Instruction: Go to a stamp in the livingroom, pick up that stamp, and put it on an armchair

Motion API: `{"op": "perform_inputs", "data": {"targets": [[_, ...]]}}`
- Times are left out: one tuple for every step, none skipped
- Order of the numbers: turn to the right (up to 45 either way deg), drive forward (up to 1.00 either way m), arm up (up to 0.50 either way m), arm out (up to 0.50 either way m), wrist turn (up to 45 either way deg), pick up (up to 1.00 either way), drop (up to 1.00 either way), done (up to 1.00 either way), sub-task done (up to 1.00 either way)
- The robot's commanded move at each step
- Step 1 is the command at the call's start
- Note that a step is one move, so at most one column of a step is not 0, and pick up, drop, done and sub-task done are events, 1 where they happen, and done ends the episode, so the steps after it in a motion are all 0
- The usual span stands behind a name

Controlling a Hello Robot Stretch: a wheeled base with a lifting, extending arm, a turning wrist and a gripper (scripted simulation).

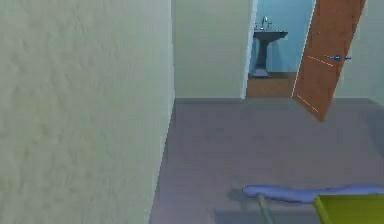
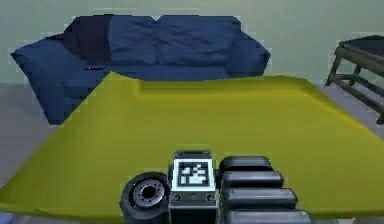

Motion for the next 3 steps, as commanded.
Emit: {"op": "perform_inputs", "data": {"targets": [[0.0, 1.0, 0.0, 0.0, 0.0, 0.0, 0.0, 0.0, 0.0], [0.0, 0.25, 0.0, 0.0, 0.0, 0.0, 0.0, 0.0, 0.0], [33.0, 0.0, 0.0, 0.0, 0.0, 0.0, 0.0, 0.0, 0.0]]}}
